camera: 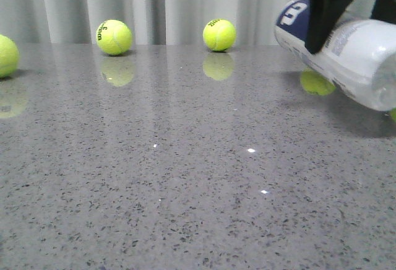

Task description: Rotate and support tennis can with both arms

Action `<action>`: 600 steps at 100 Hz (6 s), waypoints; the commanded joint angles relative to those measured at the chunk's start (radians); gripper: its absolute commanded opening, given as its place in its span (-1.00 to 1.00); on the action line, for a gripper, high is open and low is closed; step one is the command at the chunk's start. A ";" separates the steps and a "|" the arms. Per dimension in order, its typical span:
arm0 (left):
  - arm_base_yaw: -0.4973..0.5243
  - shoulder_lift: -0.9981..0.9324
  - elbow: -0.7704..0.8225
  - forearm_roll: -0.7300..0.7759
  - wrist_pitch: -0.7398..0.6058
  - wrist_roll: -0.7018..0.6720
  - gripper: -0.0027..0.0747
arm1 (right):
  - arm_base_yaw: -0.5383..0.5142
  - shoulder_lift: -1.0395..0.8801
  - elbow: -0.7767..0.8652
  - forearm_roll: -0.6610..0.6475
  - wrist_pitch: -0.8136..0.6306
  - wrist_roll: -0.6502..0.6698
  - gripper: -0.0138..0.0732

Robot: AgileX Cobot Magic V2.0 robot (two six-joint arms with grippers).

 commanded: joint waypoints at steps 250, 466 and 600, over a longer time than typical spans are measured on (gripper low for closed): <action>0.002 -0.040 0.047 -0.003 -0.074 -0.008 -0.99 | 0.333 0.100 -0.340 -0.060 0.036 -0.675 0.09; 0.002 -0.040 0.047 -0.003 -0.107 -0.008 -0.99 | 0.243 -1.253 0.868 -0.267 -0.545 0.312 -0.83; 0.002 0.818 -0.772 -0.002 0.536 -0.008 0.06 | 0.243 -1.324 0.907 -0.267 -0.540 0.312 -0.83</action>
